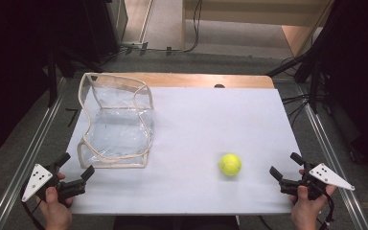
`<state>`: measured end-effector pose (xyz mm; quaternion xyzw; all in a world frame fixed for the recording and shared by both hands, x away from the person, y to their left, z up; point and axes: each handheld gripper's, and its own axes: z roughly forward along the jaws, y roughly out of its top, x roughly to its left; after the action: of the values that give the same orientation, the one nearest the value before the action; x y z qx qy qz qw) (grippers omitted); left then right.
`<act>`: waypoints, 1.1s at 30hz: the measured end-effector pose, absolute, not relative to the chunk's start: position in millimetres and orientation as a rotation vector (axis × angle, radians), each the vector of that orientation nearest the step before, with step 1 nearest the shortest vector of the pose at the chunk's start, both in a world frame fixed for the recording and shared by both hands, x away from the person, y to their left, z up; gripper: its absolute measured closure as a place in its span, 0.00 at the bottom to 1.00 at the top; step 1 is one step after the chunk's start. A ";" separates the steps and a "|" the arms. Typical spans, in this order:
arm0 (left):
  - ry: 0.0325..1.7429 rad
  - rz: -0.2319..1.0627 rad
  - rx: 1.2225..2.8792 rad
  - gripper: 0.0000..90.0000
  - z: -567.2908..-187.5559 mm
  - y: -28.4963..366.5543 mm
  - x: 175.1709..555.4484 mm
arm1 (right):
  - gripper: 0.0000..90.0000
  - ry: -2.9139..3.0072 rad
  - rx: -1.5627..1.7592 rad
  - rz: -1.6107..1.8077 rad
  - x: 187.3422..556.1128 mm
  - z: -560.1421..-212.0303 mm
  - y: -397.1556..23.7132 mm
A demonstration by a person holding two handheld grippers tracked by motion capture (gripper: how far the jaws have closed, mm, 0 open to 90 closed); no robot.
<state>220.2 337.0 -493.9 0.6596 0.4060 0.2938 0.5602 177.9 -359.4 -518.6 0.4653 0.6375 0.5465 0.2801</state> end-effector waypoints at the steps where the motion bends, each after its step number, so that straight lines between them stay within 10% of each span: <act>1: 0.956 0.697 1.561 0.00 -493.9 336.5 220.4 | 0.00 1.729 1.242 1.449 178.7 -518.1 -357.2; 33: 0.960 0.721 1.575 0.00 -495.2 331.7 223.8 | 0.00 2.043 1.031 1.379 186.2 -469.5 -311.6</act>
<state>223.8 331.7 -495.2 0.6651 0.4053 0.3043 0.5485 186.2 -311.6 -469.5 0.3751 0.7437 0.5021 0.2326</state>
